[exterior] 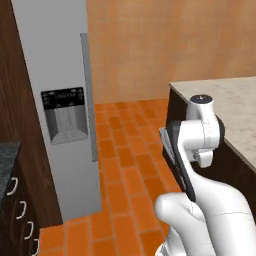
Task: Take the meat container that has the fish and place it on the second highest rack of the freezer. Then take the vegetable container that has the tomato and squash and place it on the highest rack of the freezer.
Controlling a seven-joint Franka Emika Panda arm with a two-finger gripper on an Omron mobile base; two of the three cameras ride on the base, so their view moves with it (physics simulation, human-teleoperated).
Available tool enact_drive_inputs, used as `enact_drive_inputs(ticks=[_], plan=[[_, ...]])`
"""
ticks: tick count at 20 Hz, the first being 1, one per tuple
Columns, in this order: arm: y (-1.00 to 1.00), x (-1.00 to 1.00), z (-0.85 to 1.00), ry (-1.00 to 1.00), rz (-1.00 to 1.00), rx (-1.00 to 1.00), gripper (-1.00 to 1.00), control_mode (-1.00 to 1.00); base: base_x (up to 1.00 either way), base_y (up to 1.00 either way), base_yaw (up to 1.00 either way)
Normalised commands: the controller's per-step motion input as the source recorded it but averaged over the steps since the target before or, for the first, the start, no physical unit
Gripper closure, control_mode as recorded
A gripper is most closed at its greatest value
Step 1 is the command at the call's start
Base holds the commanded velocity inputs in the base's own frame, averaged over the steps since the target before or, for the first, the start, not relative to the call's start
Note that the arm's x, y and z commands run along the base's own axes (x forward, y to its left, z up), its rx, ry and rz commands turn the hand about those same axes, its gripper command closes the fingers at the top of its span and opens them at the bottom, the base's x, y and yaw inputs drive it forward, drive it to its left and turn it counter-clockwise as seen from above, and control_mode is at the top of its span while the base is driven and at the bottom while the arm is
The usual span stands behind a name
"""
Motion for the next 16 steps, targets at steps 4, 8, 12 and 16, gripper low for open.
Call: enact_drive_inputs(ticks=[4, 8, 12, 16], plan=[[0.0, 0.0, 0.0, 0.0, 0.0, 0.0, 1.0, 1.0, 0.99, -0.53, 0.17], [0.0, 0.0, 0.0, 0.0, 0.0, 0.0, 1.0, 1.0, 1.0, -0.37, 0.15], [0.0, 0.0, 0.0, 0.0, 0.0, 0.0, 1.0, 1.0, 1.0, -0.45, 0.16], [0.0, 0.0, 0.0, 0.0, 0.0, 0.0, 1.0, 1.0, 1.0, -0.48, 0.17]])
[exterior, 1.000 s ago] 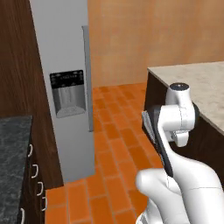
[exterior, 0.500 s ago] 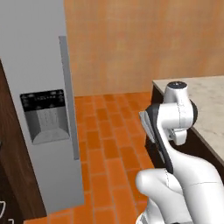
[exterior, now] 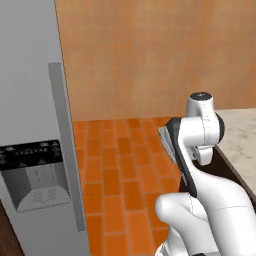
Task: Take the meat container that has the fish and place it on the second highest rack of the freezer. Then take the vegetable container that has the tomato and squash and place it on the highest rack of the freezer.
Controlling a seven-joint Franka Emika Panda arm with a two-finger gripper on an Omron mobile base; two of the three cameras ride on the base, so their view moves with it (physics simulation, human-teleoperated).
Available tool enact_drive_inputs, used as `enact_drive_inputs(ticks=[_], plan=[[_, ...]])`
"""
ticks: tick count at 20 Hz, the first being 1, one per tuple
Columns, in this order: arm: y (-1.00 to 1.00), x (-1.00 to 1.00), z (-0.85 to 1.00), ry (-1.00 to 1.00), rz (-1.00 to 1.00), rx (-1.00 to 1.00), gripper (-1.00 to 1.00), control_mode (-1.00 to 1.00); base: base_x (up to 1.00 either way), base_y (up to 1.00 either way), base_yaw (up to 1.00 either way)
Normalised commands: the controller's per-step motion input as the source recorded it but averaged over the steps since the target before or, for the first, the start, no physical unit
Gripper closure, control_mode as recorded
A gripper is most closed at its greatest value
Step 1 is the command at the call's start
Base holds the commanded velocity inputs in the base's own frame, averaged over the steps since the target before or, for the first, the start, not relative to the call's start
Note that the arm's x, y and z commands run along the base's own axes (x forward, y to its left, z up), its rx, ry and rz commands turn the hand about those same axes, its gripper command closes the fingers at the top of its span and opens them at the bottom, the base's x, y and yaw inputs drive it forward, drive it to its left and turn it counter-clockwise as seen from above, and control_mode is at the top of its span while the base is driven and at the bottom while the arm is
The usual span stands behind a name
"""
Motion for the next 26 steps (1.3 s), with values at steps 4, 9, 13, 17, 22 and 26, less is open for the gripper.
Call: enact_drive_inputs(ticks=[4, 9, 13, 17, 22, 26], plan=[[0.0, 0.0, 0.0, 0.0, 0.0, 0.0, 1.0, 1.0, 1.0, -0.43, 0.18], [0.0, 0.0, 0.0, 0.0, 0.0, 0.0, 1.0, 1.0, 1.0, -0.38, 0.2], [0.0, 0.0, 0.0, 0.0, 0.0, 0.0, 1.0, 1.0, 1.0, -0.24, 0.26], [0.0, 0.0, 0.0, 0.0, 0.0, 0.0, 1.0, 1.0, 1.0, -0.26, 0.3], [0.0, 0.0, 0.0, 0.0, 0.0, 0.0, 1.0, 1.0, 0.84, -0.28, 0.53], [0.0, 0.0, 0.0, 0.0, 0.0, 0.0, 1.0, 1.0, 0.24, 0.0, 0.95]])
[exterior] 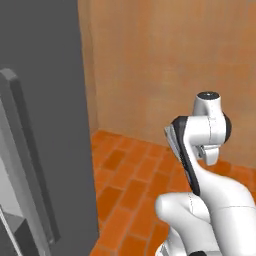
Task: Take the meat container that has the fish and place it on the second highest rack of the freezer. Then take the vegetable container that has the tomato and squash and place it on the highest rack of the freezer.
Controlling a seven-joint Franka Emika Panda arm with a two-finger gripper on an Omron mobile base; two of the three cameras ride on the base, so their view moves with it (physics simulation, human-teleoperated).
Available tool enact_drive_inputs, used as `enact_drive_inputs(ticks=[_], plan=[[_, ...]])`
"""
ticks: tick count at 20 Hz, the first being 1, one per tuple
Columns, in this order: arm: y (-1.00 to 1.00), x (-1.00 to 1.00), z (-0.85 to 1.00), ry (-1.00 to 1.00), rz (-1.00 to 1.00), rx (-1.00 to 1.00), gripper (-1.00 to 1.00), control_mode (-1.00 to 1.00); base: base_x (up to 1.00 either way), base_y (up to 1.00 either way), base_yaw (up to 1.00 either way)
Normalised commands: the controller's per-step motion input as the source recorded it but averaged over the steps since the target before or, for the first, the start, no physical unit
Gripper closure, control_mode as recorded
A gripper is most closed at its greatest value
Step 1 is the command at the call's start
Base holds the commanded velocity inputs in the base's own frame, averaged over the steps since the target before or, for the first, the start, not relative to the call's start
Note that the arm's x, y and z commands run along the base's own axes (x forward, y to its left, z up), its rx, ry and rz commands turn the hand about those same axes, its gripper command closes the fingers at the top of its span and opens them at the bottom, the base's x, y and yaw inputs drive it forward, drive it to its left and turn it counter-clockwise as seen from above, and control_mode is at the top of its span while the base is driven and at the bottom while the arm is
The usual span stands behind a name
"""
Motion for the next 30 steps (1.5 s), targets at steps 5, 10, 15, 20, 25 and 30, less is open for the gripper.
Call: enact_drive_inputs(ticks=[5, 10, 15, 20, 25, 30], plan=[[0.0, 0.0, 0.0, 0.0, 0.0, 0.0, 1.0, 1.0, 0.11, 0.0, 0.97], [0.0, 0.0, 0.0, 0.0, 0.0, 0.0, 1.0, 1.0, 0.1, 0.0, 0.95], [0.0, 0.0, 0.0, 0.0, 0.0, 0.0, 1.0, 1.0, 0.15, 0.0, 0.89], [0.0, 0.0, 0.0, 0.0, 0.0, 0.0, 1.0, 1.0, 0.29, 0.0, 0.79], [0.0, 0.0, 0.0, 0.0, 0.0, 0.0, 1.0, 1.0, 0.48, -0.1, 0.52], [0.0, 0.0, 0.0, 0.0, 0.0, 0.0, 1.0, 1.0, 0.61, -0.31, 0.22]])
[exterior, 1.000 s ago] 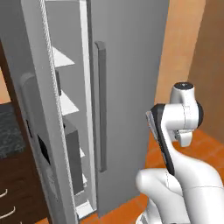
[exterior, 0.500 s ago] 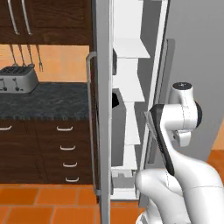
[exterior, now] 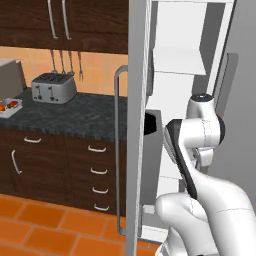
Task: Take the meat container that has the fish and place it on the second highest rack of the freezer. Then take the vegetable container that has the tomato and squash and place it on the highest rack of the freezer.
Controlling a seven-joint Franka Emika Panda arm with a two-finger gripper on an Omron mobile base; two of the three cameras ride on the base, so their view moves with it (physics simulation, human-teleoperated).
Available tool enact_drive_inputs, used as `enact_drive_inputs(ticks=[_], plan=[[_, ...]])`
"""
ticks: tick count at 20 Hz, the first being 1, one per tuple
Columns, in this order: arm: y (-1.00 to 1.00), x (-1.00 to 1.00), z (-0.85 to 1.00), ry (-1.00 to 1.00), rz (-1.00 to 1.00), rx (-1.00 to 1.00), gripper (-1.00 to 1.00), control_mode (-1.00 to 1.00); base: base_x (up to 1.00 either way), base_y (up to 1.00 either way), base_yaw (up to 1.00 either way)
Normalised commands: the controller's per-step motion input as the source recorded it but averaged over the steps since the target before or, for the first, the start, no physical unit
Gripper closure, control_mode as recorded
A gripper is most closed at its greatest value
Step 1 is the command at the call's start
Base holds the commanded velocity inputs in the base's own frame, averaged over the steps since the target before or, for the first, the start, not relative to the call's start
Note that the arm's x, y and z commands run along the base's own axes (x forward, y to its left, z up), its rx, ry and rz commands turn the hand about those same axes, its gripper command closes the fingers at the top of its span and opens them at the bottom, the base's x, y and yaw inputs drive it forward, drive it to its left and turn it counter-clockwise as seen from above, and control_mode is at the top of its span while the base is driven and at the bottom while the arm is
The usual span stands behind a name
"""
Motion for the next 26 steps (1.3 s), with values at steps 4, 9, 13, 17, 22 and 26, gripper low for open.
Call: enact_drive_inputs(ticks=[4, 9, 13, 17, 22, 26], plan=[[0.0, 0.0, 0.0, 0.0, 0.0, 0.0, 1.0, 1.0, 0.53, -0.29, 0.15], [0.0, 0.0, 0.0, 0.0, 0.0, 0.0, 1.0, 1.0, 0.22, -0.27, 0.1], [0.0, 0.0, 0.0, 0.0, 0.0, 0.0, 1.0, 1.0, 0.0, -0.21, 0.04], [0.0, 0.0, 0.0, 0.0, 0.0, 0.0, 1.0, 1.0, 0.0, -0.4, 0.0], [0.0, 0.0, 0.0, 0.0, 0.0, 0.0, 1.0, 1.0, 0.07, -0.46, 0.0], [0.0, 0.0, 0.0, 0.0, 0.0, 0.0, 1.0, 1.0, 0.31, -0.18, 0.01]])
